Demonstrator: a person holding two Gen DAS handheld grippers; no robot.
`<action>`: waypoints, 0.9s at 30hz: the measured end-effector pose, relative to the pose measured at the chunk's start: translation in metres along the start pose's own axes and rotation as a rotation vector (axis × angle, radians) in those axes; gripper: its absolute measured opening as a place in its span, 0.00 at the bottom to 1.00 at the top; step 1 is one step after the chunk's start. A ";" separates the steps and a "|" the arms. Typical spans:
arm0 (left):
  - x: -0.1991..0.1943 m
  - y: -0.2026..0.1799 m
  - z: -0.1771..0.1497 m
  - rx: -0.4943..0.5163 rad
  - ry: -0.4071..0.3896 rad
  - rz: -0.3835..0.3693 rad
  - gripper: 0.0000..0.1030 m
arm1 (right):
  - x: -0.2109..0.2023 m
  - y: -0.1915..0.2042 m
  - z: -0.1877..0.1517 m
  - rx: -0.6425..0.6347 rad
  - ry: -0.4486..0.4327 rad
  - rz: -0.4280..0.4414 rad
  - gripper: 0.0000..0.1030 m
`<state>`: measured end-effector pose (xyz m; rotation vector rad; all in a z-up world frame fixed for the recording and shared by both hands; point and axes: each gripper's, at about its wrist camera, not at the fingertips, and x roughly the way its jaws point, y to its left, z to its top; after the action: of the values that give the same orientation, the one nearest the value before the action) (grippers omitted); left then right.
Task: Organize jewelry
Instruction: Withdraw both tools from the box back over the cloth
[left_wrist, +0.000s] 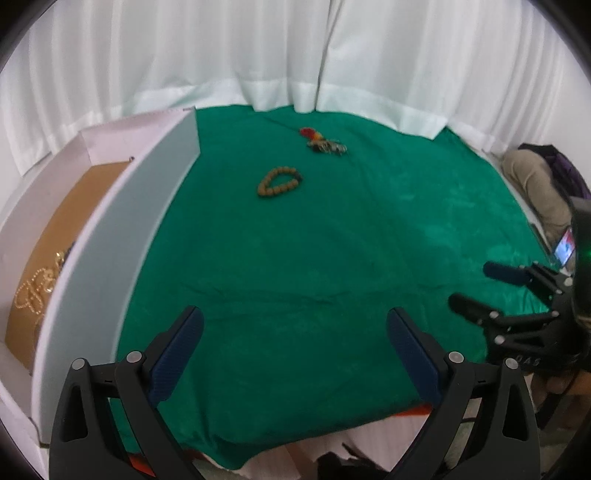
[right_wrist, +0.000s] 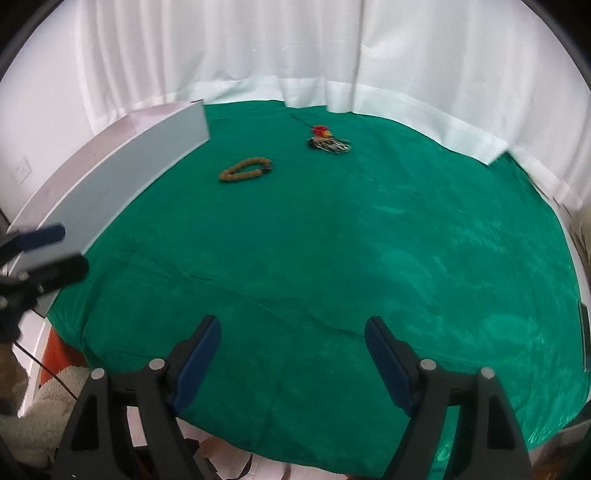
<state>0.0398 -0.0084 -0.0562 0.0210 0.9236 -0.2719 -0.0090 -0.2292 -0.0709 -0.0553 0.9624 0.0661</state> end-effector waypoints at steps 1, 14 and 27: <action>0.001 -0.003 -0.003 0.001 0.007 0.002 0.97 | 0.000 -0.003 -0.002 0.007 0.001 0.000 0.79; 0.013 0.004 -0.004 -0.021 0.032 0.047 0.97 | 0.005 0.008 -0.005 -0.014 -0.002 0.023 0.79; 0.043 0.002 -0.001 -0.017 0.099 0.046 0.97 | 0.024 -0.006 -0.007 0.028 0.042 0.021 0.79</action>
<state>0.0637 -0.0164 -0.0912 0.0399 1.0228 -0.2222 -0.0007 -0.2353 -0.0940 -0.0205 1.0062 0.0712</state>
